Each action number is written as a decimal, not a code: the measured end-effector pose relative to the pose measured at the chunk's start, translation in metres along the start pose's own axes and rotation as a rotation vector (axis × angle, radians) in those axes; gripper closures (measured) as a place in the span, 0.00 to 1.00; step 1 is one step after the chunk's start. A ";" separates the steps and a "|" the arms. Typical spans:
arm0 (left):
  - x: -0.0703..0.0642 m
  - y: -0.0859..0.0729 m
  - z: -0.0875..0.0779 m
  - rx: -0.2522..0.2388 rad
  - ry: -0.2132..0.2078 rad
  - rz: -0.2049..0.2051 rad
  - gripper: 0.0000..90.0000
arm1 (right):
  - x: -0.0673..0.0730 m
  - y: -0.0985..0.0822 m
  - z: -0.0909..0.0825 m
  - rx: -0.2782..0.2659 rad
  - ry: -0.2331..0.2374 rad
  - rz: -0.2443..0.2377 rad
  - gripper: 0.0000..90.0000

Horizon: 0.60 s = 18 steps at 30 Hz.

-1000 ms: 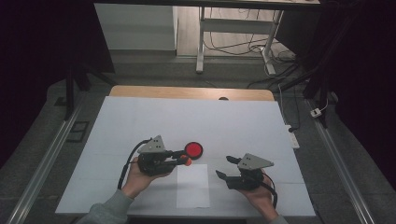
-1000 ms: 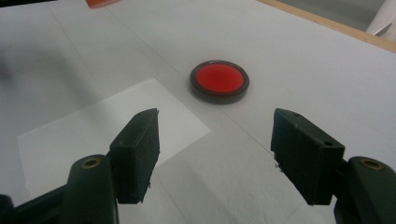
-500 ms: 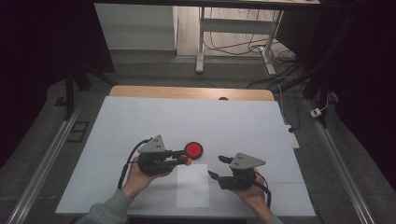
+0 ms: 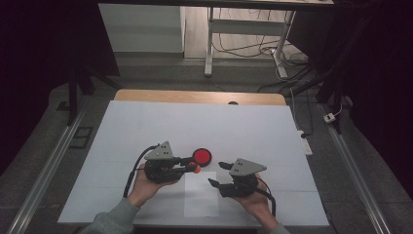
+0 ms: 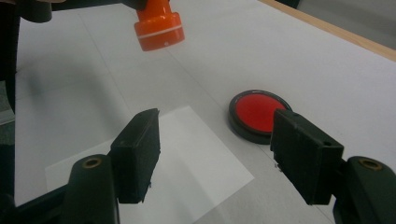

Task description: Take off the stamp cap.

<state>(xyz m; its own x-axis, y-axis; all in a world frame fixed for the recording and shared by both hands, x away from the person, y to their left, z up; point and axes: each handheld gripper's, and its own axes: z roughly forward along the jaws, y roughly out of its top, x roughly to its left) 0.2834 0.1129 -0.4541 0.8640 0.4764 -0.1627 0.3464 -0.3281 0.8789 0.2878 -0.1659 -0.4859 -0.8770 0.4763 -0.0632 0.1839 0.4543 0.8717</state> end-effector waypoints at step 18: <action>0.000 0.000 0.002 0.005 -0.002 -0.001 0.80 | 0.007 0.008 0.015 0.019 0.022 -0.023 0.36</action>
<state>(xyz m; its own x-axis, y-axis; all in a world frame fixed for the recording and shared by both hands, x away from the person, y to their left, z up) 0.2838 0.1115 -0.4550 0.8647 0.4747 -0.1643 0.3486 -0.3317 0.8766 0.2900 -0.1481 -0.4868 -0.8906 0.4491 -0.0719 0.1723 0.4794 0.8605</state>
